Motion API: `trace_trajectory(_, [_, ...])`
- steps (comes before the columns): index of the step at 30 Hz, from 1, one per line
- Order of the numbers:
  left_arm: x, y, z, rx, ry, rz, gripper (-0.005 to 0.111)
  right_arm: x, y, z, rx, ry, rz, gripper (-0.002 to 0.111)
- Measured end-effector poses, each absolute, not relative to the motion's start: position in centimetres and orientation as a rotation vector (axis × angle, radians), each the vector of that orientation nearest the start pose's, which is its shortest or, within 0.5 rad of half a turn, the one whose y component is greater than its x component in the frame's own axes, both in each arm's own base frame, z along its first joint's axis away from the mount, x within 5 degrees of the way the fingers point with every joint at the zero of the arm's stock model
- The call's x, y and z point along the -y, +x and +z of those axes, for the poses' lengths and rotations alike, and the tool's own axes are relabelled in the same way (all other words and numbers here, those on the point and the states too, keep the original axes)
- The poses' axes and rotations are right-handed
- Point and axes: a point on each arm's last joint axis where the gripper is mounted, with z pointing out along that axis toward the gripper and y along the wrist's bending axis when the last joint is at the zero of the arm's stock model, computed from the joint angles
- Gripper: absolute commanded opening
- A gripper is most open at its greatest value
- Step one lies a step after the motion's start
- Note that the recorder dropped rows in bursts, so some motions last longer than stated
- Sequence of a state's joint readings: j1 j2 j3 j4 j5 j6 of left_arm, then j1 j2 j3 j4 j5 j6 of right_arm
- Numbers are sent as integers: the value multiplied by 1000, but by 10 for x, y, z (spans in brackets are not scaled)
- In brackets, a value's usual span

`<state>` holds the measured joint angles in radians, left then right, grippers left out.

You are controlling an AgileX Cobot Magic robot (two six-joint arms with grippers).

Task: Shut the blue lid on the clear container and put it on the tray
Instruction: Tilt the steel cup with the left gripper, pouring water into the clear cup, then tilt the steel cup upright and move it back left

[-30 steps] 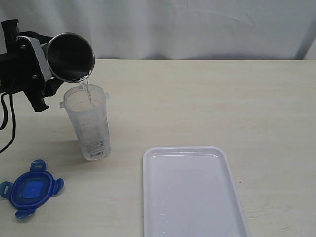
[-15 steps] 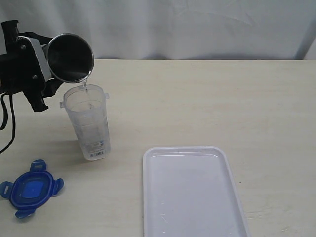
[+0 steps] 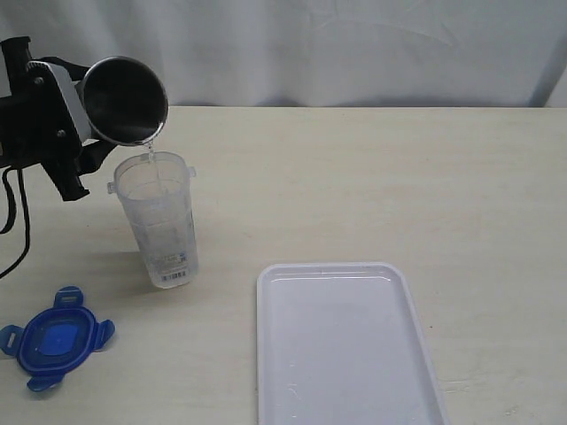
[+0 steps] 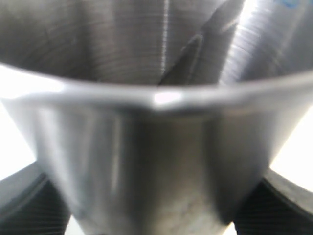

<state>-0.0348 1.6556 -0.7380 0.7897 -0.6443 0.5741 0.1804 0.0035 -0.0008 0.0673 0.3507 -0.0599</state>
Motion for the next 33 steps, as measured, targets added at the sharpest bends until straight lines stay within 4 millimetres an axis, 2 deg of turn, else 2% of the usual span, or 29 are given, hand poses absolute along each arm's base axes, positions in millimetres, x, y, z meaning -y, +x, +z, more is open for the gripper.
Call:
trace_trajectory(6, [50,324,203,-1422,1254,309,0,-12,52,182,-1830,-179,150,4])
trace_trajectory(12, [49,324,203,-1581,1027,116,0,-12,52,182,-1830,-179,150,4])
trace_trajectory(17, [42,328,204,-1730,716,5,0,-12,52,182,-1830,-179,150,4])
trace_trajectory(21, [32,331,203,-1827,492,-17,0,-12,52,182,-1830,-179,150,4])
trace_trajectory(25, [27,334,203,-1855,349,-46,0,-12,52,182,-1830,-179,150,4])
trace_trajectory(29, [17,346,205,-1857,212,-99,0,-12,52,182,-1830,-179,150,4])
trace_trajectory(33, [5,359,195,-1855,167,-112,0,-12,52,182,-1830,-179,150,4])
